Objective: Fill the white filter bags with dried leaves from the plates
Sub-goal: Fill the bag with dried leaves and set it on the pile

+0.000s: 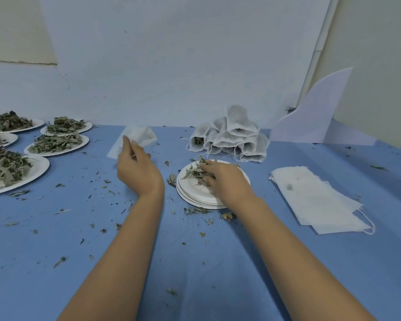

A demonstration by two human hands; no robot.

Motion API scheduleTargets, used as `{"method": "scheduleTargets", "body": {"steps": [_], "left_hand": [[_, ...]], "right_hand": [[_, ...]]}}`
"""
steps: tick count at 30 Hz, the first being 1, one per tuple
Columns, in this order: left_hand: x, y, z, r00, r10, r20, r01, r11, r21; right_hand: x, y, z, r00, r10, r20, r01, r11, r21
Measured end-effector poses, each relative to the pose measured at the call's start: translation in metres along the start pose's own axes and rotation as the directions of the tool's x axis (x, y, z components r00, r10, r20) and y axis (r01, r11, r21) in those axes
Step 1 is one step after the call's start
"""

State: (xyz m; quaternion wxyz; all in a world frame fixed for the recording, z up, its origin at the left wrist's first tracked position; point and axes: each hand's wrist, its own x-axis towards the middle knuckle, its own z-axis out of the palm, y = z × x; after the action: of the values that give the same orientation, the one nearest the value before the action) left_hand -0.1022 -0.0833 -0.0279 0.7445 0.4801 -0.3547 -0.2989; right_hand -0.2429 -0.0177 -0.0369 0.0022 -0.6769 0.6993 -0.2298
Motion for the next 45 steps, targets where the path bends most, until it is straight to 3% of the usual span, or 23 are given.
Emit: {"method": "scheduleTargets", "body": {"steps": [6,9,13,17,22,27,30,35,39,43,45], "left_hand": [[-0.013,-0.005,0.003,0.987,-0.033,0.159,0.014,0.993,0.117],[-0.016,-0.002,0.005,0.980,-0.024,0.200,-0.004,0.990,0.141],[-0.021,-0.002,0.006,0.970,0.029,0.241,-0.079,0.976,0.201],[-0.026,-0.003,0.007,0.962,0.074,0.262,-0.168,0.918,0.359],[-0.035,-0.001,0.011,0.921,0.139,0.363,-0.275,0.893,0.357],[-0.034,-0.003,0.012,0.910,0.097,0.403,-0.269,0.878,0.395],[-0.034,-0.002,0.012,0.907,0.099,0.410,-0.275,0.876,0.397],[-0.035,-0.001,0.015,0.893,0.101,0.439,-0.293,0.870,0.396],[-0.039,0.005,0.016,0.895,0.058,0.442,-0.227,0.913,0.340],[-0.041,0.008,0.019,0.871,-0.123,0.475,0.028,0.979,0.203],[-0.041,0.009,0.020,0.827,-0.221,0.517,0.199,0.975,0.099]], "right_hand": [[-0.002,-0.002,-0.001,0.964,0.057,-0.259,-0.014,0.986,0.167],[-0.001,-0.003,-0.009,0.912,0.173,-0.372,-0.006,0.912,0.410],[0.001,-0.001,-0.015,0.875,0.367,-0.315,-0.040,0.704,0.709],[0.002,0.001,-0.018,0.847,0.478,-0.231,-0.038,0.488,0.872],[0.000,-0.003,-0.019,0.856,0.467,-0.222,0.082,0.301,0.950],[0.003,-0.005,-0.025,0.810,0.545,-0.218,0.166,0.143,0.976],[0.003,-0.005,-0.027,0.830,0.531,-0.172,0.173,0.048,0.984],[-0.001,-0.006,-0.026,0.908,0.390,-0.155,0.115,0.125,0.985],[-0.003,-0.007,-0.021,0.927,0.314,-0.205,0.088,0.350,0.933],[-0.001,-0.007,-0.015,0.923,0.325,-0.208,0.044,0.445,0.894],[0.001,-0.006,-0.012,0.913,0.343,-0.222,0.009,0.527,0.850]]}}
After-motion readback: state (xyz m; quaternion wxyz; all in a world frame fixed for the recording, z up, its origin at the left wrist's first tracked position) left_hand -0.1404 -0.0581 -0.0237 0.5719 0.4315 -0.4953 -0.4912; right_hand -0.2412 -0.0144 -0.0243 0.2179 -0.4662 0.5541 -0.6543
